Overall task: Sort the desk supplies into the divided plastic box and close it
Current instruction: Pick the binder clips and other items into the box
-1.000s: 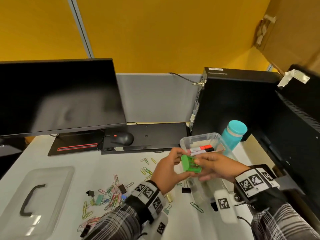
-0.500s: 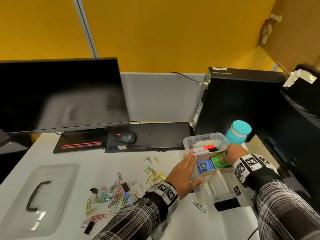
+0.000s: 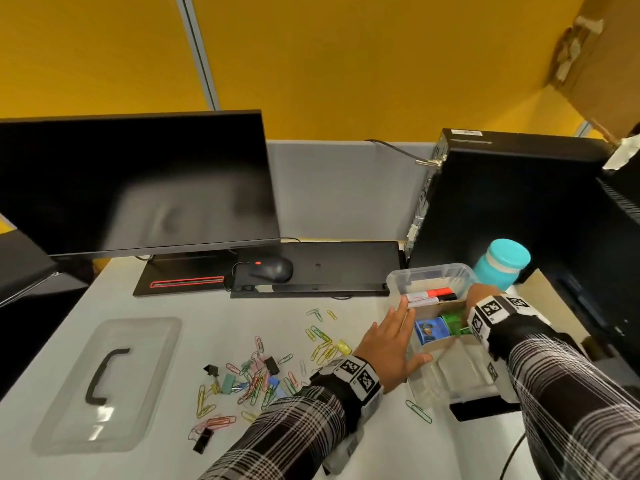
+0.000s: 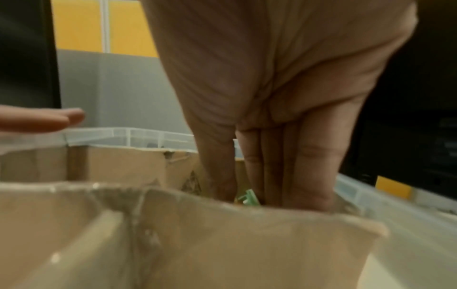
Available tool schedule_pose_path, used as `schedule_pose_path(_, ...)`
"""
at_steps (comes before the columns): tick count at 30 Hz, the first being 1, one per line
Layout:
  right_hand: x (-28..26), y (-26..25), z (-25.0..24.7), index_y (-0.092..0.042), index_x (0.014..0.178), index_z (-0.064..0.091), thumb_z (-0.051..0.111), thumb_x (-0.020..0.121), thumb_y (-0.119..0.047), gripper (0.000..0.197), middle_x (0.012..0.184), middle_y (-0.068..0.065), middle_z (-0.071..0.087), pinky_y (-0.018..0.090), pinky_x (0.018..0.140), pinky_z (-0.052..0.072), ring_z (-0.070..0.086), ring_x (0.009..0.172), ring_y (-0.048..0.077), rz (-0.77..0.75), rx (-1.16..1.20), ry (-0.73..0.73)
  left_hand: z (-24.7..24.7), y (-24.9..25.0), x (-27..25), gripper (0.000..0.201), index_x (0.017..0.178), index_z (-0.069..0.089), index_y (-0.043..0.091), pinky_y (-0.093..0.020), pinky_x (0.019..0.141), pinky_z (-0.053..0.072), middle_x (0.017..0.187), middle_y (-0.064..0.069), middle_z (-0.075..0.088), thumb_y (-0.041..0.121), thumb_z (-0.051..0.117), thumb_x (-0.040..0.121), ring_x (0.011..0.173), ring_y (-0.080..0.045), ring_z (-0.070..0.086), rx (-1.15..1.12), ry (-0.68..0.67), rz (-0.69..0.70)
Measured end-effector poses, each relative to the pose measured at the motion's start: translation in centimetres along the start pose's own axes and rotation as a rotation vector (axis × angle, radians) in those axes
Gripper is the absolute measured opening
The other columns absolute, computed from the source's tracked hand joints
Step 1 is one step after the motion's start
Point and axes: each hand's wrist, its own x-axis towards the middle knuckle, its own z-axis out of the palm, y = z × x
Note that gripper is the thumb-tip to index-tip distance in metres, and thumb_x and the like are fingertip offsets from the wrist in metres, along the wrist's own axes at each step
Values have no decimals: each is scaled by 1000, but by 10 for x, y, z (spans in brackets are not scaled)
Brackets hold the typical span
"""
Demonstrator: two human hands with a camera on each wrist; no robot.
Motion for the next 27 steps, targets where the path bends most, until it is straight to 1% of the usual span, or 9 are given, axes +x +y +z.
schedule_pose_path(4, -2, -8, -4, -13, 91, 49, 51, 92, -22, 9, 74, -1, 48, 25, 66, 39, 47, 63, 11, 3, 0, -33, -2, 1, 0, 97, 149, -10, 24, -49, 117, 10, 157, 6, -22, 77, 5, 70, 148, -20, -3, 38, -14, -11)
schedule_pose_path(6, -2, -13, -8, -10, 96, 56, 56, 90, -23, 15, 81, 2, 55, 26, 67, 41, 55, 71, 16, 42, 49, 9, -9, -4, -4, 89, 150, -10, 24, -47, 118, 7, 158, 6, -20, 73, 13, 79, 148, -18, -2, 80, -14, 42)
schedule_pose_path(9, -5, -27, -21, -7, 99, 58, 57, 89, -18, 15, 94, 10, 61, 32, 73, 45, 60, 84, 25, 53, 78, 88, -26, -24, -19, 75, 150, -4, 26, -39, 117, 3, 159, 8, -10, 59, 30, 93, 147, -12, 2, 177, 85, 137)
schedule_pose_path(12, -16, -46, -24, -9, 99, 63, 55, 89, -20, 16, 96, 10, 64, 35, 79, 49, 61, 87, 25, -82, 104, 138, -44, -61, -44, 56, 148, 20, 25, -37, 120, 10, 158, 7, 15, 44, 37, 98, 145, -13, 13, 184, 146, 9)
schedule_pose_path(16, -40, -84, 5, -14, 96, 63, 50, 93, -18, 14, 93, 4, 67, 31, 77, 50, 61, 81, 19, -323, 321, 123, -54, -116, -88, 41, 134, 44, 26, -34, 110, 30, 139, 5, 45, 40, 44, 95, 129, -15, 37, 269, 144, -191)
schedule_pose_path(19, -45, -119, 45, -15, 106, 61, 47, 91, -7, 22, 106, 7, 64, 30, 82, 48, 61, 92, 22, -435, 313, 46, -50, -145, -114, 43, 131, 47, 25, -32, 101, 35, 133, 3, 47, 42, 48, 92, 121, -18, 42, 334, 48, -290)
schedule_pose_path(21, -43, -138, 71, -15, 117, 56, 48, 88, -1, 34, 119, 8, 57, 32, 87, 47, 59, 103, 24, -516, 208, -81, -45, -156, -123, 45, 130, 46, 25, -32, 98, 37, 132, 3, 46, 44, 51, 90, 120, -19, 42, 323, 13, -326)
schedule_pose_path(24, -42, -162, 92, -12, 129, 47, 53, 85, 2, 47, 132, 8, 47, 38, 95, 47, 52, 115, 27, -659, 42, -152, -39, -162, -126, 47, 131, 46, 23, -32, 98, 38, 132, 1, 45, 42, 55, 88, 120, -20, 42, 300, 6, -353)
schedule_pose_path(27, -41, -175, 103, -10, 133, 41, 49, 88, -2, 46, 135, 10, 42, 40, 98, 45, 48, 120, 28, -603, -33, -233, -36, -164, -126, 46, 129, 47, 20, -35, 97, 39, 131, -1, 46, 40, 55, 89, 121, -22, 41, 322, 3, -377)
